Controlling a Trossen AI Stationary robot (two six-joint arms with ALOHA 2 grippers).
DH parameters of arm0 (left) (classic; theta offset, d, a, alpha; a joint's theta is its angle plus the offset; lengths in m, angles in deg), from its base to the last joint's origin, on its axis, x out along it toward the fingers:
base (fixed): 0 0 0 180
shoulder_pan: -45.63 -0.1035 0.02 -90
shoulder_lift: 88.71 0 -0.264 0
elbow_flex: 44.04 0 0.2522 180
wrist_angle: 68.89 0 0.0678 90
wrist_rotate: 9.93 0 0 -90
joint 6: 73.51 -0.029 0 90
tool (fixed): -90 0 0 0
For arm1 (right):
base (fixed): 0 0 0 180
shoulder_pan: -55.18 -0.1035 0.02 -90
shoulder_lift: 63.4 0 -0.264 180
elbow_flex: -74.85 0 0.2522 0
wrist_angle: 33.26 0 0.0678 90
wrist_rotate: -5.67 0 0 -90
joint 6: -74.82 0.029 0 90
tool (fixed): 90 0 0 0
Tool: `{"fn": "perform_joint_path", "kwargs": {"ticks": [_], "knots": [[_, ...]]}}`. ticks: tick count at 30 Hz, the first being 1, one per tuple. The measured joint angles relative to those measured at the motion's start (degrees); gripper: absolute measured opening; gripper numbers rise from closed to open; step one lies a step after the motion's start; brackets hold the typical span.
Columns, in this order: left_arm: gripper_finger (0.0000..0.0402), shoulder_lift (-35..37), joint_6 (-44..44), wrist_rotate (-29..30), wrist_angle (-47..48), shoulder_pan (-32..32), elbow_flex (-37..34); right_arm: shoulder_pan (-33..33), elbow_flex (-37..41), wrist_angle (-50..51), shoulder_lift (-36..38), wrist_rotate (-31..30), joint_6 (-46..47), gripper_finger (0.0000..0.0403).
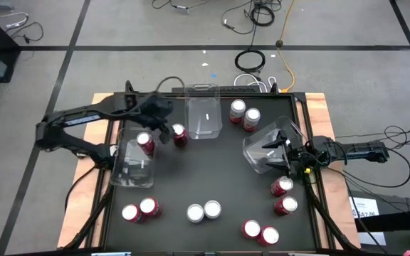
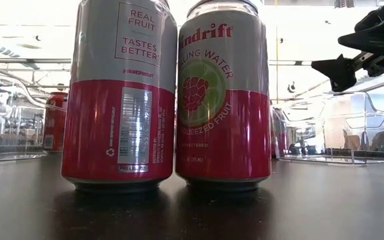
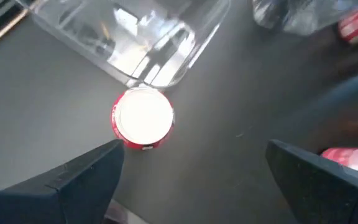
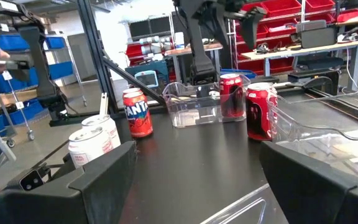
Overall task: Sort soda cans
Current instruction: Put the top right red soda can into the left transparent bin
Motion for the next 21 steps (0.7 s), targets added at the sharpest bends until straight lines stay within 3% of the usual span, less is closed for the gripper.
{"fn": "perform_joint_path", "kwargs": {"ticks": [8,21], "knots": [[0.0400,-11.7,-10.5,0.2,4.2,0.0,6.3,0.0,0.0,0.0,0.0,0.0,0.0,0.0334],[0.0400,-19.5,-18.8,4.0,7.8,-1.6,6.7,0.0,0.0,0.0,0.0,0.0,0.0,0.0334]]}}
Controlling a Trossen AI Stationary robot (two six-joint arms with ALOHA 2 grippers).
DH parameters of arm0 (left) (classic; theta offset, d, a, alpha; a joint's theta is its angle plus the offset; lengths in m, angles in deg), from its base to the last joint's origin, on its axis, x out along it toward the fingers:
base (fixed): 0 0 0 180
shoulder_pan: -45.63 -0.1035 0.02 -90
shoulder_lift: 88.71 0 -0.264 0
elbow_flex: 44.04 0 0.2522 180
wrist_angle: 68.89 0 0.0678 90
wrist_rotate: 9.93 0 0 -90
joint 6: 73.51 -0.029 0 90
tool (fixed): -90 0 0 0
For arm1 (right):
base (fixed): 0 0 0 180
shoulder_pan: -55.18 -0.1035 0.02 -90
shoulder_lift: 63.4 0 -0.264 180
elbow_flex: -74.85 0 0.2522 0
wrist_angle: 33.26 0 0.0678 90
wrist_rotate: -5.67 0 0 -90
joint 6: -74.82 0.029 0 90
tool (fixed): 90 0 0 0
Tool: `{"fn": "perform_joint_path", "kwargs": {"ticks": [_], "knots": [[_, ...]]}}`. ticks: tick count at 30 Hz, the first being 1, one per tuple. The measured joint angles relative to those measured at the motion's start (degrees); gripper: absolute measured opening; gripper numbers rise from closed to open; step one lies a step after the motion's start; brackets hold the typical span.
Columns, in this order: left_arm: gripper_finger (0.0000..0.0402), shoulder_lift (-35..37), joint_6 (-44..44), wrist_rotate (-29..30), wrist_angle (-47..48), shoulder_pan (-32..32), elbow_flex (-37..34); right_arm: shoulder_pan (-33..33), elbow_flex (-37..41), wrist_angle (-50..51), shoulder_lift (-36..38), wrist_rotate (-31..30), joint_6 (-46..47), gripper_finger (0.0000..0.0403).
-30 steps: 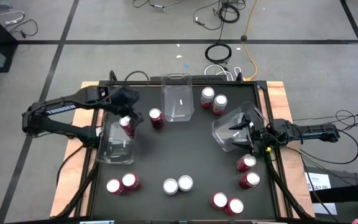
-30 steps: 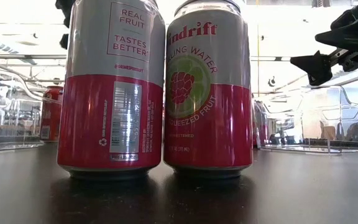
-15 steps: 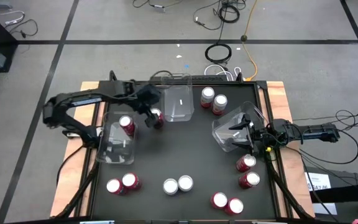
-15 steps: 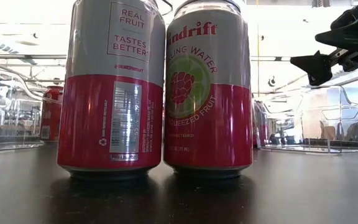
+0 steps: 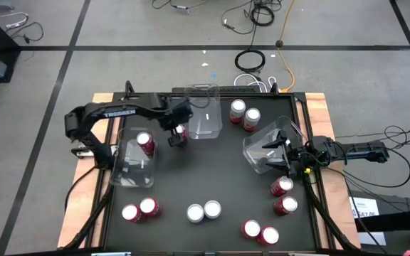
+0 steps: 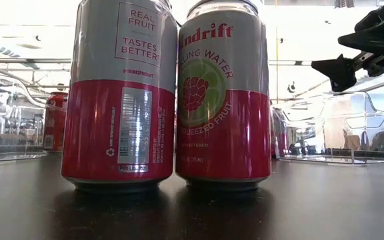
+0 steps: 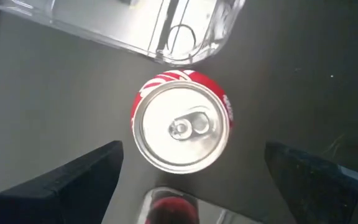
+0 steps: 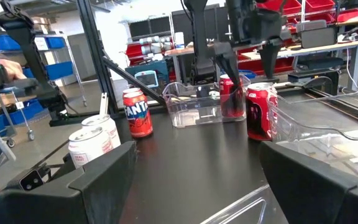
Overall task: Sort soda cans
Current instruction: Put the top right red soda can into the left transparent bin
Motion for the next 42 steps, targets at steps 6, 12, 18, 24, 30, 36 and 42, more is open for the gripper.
{"fn": "perform_joint_path", "kwargs": {"ticks": [6,12,18,24,30,36,42], "knots": [[0.0400,-2.1,-1.1,-1.0,-0.2,0.0,-0.2,0.0,0.0,0.0,0.0,0.0,0.0,0.0334],[0.0400,-2.6,-2.4,-1.2,-4.5,0.0,-3.4,0.0,0.0,0.0,0.0,0.0,0.0,0.0334],[0.0400,-2.7,-2.5,-1.6,-8.2,0.0,-4.6,0.0,0.0,0.0,0.0,0.0,0.0,0.0334],[0.0389,-2.7,-2.5,-1.6,-8.6,0.0,-4.7,0.0,0.0,0.0,0.0,0.0,0.0,0.0334],[0.0326,-2.6,-2.4,-1.5,-8.1,0.0,-4.7,0.0,0.0,0.0,0.0,0.0,0.0,0.0334],[0.0310,-2.2,-1.0,-1.0,-7.0,0.5,-4.7,0.0,0.0,0.0,0.0,0.0,0.0,0.0334],[0.0320,2.4,1.3,-1.0,-3.5,0.7,-2.9,0.0,0.0,0.0,0.0,0.0,0.0,0.0334]]}}
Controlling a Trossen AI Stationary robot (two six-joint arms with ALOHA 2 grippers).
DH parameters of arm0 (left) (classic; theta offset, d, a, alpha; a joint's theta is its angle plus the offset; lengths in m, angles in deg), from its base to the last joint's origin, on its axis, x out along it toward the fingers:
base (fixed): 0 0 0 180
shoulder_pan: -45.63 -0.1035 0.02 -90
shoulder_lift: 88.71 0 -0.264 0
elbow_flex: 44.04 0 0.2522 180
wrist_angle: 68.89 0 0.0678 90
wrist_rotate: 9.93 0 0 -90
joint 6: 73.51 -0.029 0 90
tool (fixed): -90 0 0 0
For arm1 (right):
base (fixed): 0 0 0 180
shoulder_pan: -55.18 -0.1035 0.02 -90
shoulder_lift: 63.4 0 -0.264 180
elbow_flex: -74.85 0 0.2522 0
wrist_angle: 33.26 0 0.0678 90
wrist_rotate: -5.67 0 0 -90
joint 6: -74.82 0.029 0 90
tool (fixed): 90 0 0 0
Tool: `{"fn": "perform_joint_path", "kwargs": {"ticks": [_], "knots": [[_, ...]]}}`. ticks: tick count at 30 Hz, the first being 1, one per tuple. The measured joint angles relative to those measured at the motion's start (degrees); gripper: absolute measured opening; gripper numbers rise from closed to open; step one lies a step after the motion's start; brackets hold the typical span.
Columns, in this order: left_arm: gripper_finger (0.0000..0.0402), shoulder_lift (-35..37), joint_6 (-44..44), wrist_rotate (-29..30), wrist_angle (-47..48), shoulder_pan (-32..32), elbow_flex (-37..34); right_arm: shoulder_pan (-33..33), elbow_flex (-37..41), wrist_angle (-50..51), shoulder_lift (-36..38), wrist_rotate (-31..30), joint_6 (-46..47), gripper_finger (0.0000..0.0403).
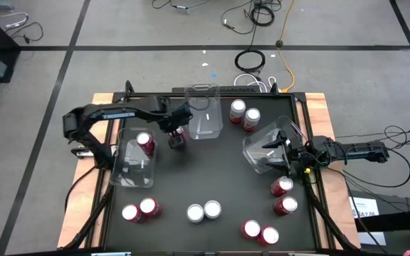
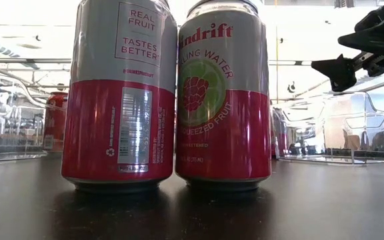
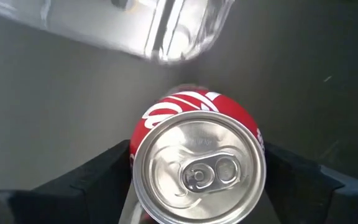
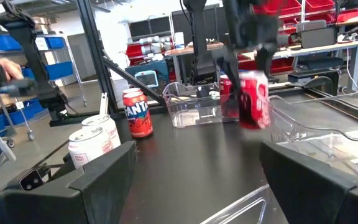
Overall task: Sort soda cans
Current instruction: Put the top right red soda can into the left transparent bin
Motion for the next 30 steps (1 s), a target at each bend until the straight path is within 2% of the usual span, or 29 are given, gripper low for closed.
{"fn": "perform_joint_path", "kwargs": {"ticks": [6,8,16,23,30], "knots": [[0.0322,10.0,4.5,0.3,3.3,0.5,0.6,0.0,0.0,0.0,0.0,0.0,0.0,0.0334],[0.0323,13.8,7.2,1.0,6.9,0.7,0.7,0.0,0.0,0.0,0.0,0.0,0.0,0.0334],[0.0324,25.9,22.4,8.8,22.3,2.3,0.6,0.0,0.0,0.0,0.0,0.0,0.0,0.0334],[0.0324,32.2,32.1,14.7,28.8,2.3,0.6,0.0,0.0,0.0,0.0,0.0,0.0,0.0334],[0.0324,34.9,38.2,15.1,28.8,2.3,0.6,0.0,0.0,0.0,0.0,0.0,0.0,0.0334]]}}
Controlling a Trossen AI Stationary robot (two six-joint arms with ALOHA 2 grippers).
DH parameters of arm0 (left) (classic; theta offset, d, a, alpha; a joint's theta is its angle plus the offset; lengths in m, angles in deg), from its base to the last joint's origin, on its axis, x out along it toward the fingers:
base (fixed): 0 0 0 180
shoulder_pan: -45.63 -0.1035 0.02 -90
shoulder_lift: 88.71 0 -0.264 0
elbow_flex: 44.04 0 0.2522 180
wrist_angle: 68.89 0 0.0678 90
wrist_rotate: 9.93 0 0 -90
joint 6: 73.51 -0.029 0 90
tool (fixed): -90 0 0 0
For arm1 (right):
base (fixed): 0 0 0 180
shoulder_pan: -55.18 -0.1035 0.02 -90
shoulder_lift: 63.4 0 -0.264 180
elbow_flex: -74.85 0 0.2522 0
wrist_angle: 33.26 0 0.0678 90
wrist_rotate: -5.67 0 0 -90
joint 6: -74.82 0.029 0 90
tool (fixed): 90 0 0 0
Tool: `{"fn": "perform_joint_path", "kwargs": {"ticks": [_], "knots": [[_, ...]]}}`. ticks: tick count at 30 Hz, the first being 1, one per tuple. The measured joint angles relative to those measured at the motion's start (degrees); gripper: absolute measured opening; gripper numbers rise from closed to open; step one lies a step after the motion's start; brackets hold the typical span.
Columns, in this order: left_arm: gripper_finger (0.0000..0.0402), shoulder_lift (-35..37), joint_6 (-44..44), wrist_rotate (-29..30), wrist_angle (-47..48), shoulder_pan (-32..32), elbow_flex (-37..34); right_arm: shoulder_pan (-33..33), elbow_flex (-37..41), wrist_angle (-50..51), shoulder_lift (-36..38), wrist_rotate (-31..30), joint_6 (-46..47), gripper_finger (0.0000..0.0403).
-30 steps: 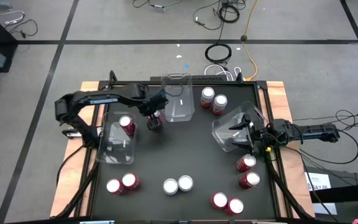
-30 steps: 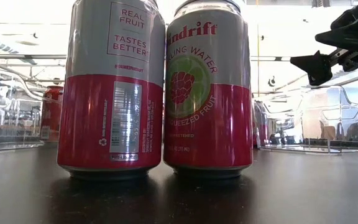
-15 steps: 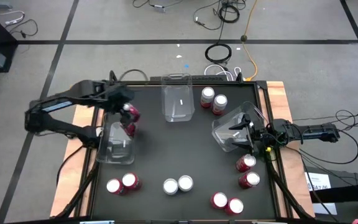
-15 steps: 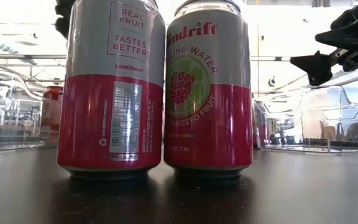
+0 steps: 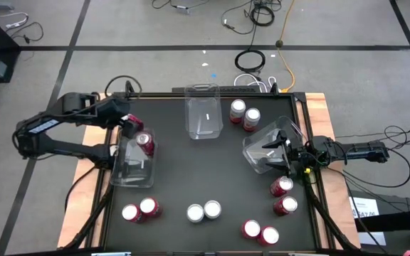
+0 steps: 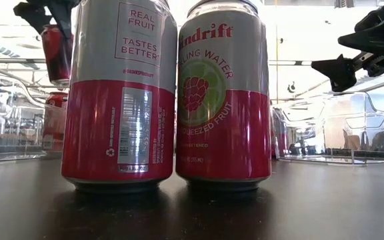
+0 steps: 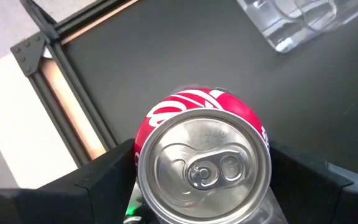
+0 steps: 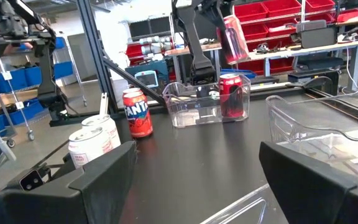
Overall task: Sort soda cans
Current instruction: Put the top right red soda can into the left transparent bin
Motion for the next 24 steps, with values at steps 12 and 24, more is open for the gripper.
{"fn": "perform_joint_path", "kwargs": {"ticks": [12,24], "knots": [[0.0325,5.7,15.0,0.1,0.1,0.0,-4.9,0.0,0.0,0.0,0.0,0.0,0.0,0.0334],[0.0325,7.6,21.2,-1.2,0.0,0.0,-14.1,0.0,0.0,0.0,0.0,0.0,0.0,0.0334]]}}
